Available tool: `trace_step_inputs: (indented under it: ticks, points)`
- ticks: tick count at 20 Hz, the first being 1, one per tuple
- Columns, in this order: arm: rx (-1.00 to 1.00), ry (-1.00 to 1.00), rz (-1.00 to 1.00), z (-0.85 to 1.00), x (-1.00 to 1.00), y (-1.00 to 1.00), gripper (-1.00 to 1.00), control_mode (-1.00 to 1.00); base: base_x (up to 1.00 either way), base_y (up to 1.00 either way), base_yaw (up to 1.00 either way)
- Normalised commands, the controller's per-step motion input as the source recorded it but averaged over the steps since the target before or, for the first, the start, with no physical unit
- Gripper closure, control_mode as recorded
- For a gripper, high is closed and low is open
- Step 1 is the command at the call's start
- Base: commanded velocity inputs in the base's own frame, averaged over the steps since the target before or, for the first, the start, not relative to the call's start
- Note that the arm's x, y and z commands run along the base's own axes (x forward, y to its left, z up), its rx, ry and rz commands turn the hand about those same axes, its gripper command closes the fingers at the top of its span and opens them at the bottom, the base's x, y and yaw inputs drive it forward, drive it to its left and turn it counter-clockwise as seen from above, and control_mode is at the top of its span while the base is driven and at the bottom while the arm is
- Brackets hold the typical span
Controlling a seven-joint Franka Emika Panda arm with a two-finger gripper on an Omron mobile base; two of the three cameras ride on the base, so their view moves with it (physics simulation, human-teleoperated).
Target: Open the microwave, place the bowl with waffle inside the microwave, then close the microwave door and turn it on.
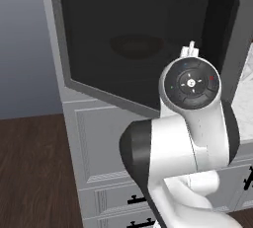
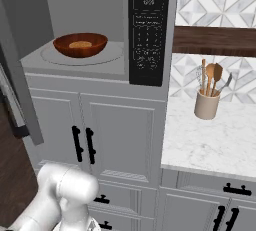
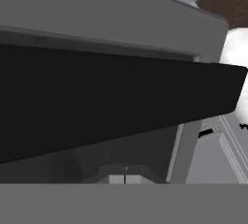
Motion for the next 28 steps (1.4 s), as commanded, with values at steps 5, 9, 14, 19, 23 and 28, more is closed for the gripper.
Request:
trace_step_inputs:
  ticks: [5,9,14,19,23,28]
  points:
    - [0.23,0.18,0.19,0.00,0.73,-1.00,1.00,-1.00,0.00,0.00,0.00]
    - [0.08,0.22,0.21,-0.08,0.97,-1.00,1.00,-1.00,0.00,0.00,0.00]
    - [0.00,0.23,0.22,-0.31,1.00,-0.99,1.00,-1.00,0.00,0.00,0.00]
    - [-0.17,0.23,0.18,-0.58,1.00,-0.51,1.00,-1.00,0.00,0.00,0.00]
    - [-0.38,0.20,0.09,-0.96,1.00,-0.01,1.00,-1.00,0.00,0.00,0.00]
    - [-0.45,0.04,0.02,-1.00,1.00,0.10,1.00,-1.00,0.00,0.00,0.00]
